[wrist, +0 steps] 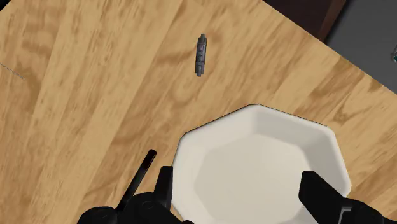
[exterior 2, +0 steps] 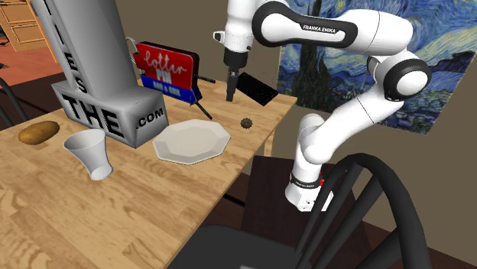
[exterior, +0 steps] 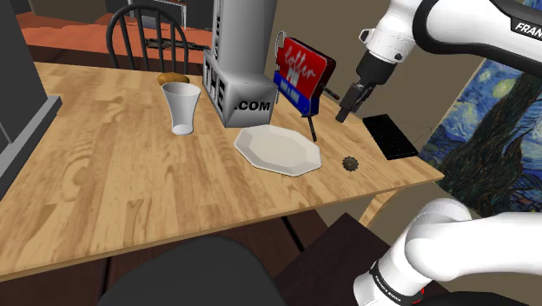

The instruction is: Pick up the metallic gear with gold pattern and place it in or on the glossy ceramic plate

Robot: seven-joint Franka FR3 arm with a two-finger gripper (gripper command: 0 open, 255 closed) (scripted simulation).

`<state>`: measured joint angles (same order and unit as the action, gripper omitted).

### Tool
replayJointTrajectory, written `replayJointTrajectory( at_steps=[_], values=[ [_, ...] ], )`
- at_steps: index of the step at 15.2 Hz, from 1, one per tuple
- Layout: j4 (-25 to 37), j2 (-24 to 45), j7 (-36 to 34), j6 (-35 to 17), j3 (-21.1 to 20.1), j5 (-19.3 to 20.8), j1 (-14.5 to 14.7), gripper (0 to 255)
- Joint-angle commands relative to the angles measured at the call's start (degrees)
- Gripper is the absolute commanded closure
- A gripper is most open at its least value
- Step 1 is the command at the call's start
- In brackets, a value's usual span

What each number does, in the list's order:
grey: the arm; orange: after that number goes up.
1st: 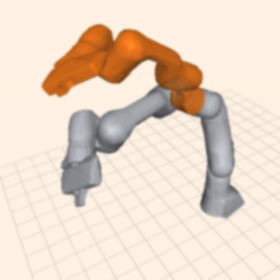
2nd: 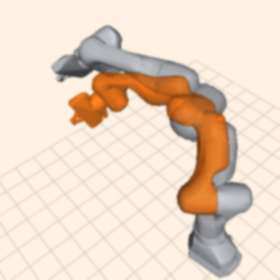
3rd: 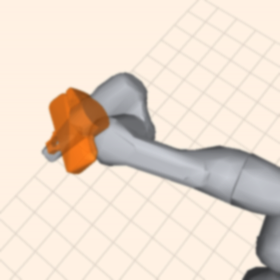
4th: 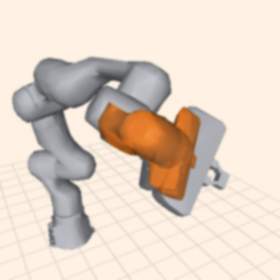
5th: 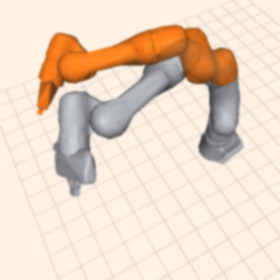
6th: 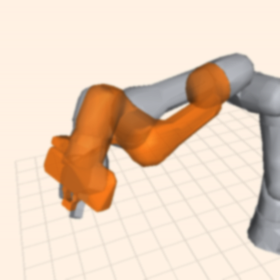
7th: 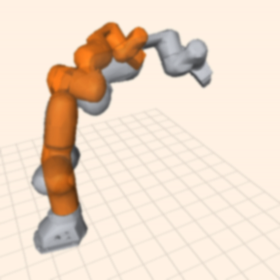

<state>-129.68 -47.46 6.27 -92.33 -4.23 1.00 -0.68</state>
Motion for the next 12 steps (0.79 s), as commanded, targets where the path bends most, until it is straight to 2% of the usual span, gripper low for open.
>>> replayJointTrajectory(
  at_steps=[1, 6, 10, 11, 12],
  values=[
    [0.00, 0.00, 0.00, 0.00, 0.00, 0.00, 0.00, 0],
    [-6.75, -1.90, -28.89, 0.07, -3.71, -4.16, -13.03, 0],
    [-13.60, -6.30, -51.92, 1.37, -6.92, -9.49, -22.70, 0],
    [-15.07, -7.50, -56.46, 1.76, -7.64, -10.81, -24.54, 0],
    [-15.93, -7.71, -56.38, 1.10, -7.80, -10.97, -24.56, 0]
  ],
)
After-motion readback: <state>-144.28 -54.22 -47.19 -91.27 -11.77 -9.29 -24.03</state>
